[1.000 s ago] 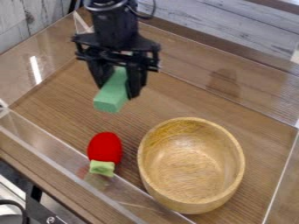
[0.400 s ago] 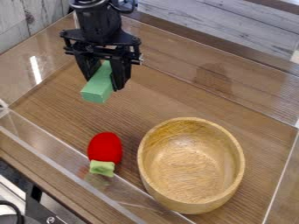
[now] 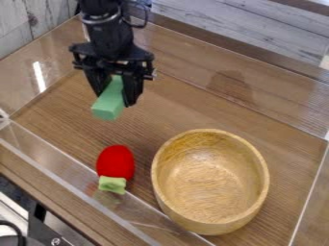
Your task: Remove the green block from the brown bowl and put it on the table
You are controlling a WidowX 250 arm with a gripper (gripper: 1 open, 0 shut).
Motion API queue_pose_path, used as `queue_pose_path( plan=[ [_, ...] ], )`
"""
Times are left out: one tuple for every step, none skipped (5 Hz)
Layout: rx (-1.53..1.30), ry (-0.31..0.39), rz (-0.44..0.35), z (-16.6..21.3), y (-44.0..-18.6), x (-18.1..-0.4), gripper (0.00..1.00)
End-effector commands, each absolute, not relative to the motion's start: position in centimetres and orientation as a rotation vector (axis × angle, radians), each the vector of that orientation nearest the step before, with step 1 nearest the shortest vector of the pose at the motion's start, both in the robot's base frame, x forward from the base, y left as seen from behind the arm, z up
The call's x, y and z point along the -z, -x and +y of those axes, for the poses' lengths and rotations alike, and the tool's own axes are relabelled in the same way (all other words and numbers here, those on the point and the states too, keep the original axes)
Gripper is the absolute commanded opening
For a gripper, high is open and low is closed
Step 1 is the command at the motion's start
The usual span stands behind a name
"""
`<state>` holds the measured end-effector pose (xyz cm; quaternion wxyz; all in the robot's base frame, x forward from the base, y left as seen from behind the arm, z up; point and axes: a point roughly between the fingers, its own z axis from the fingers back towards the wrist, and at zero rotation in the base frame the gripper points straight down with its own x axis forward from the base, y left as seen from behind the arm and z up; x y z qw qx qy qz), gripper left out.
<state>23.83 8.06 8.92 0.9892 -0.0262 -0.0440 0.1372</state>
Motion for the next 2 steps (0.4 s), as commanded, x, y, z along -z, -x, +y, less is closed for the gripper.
queue_pose_path(
  plan=[
    [-0.259, 0.039, -0.121, 7.4, -24.7, -9.1, 0.00],
    [-0.238, 0.039, -0.120, 6.4, -25.3, -8.8, 0.00]
  ],
)
